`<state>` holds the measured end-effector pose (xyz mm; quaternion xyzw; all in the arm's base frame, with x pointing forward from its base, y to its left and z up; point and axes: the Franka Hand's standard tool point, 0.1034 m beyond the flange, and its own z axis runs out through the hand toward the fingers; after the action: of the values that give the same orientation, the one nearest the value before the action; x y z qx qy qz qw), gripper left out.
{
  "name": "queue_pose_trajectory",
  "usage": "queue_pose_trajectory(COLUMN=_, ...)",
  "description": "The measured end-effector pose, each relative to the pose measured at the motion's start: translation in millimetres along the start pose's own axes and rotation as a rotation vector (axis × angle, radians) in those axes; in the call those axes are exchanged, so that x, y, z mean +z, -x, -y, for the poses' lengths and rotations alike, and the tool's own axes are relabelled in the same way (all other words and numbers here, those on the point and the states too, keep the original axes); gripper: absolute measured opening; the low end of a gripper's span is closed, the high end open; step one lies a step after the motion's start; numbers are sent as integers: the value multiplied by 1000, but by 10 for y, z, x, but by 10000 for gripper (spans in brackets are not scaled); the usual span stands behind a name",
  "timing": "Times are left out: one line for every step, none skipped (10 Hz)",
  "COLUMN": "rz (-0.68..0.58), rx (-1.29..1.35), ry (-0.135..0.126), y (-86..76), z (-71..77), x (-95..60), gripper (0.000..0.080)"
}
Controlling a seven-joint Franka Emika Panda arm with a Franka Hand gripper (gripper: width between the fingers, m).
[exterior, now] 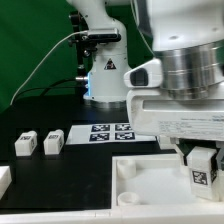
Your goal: Assemble one leg
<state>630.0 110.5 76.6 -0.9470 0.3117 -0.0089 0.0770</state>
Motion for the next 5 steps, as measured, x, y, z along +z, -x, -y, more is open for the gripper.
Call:
queue_pose_trajectory(rz=-21, rx=-81, ry=36, y=26, z=22, x=-1, gripper=294)
queue_pose_trajectory(rz=-12, rx=-55, ry=25, y=23, z=12, x=10, gripper=294)
queue_pose_trajectory(rz=-11, rx=-49, ry=22, y=16, z=6, x=9, gripper=294)
queue_pose_trajectory(rz=-12, rx=-41, ry=21, y=21, z=13, x=9, gripper=294)
queue_pose_trajectory(rz=-25, rx=21, ry=12, y=24, z=19, x=11, gripper=294)
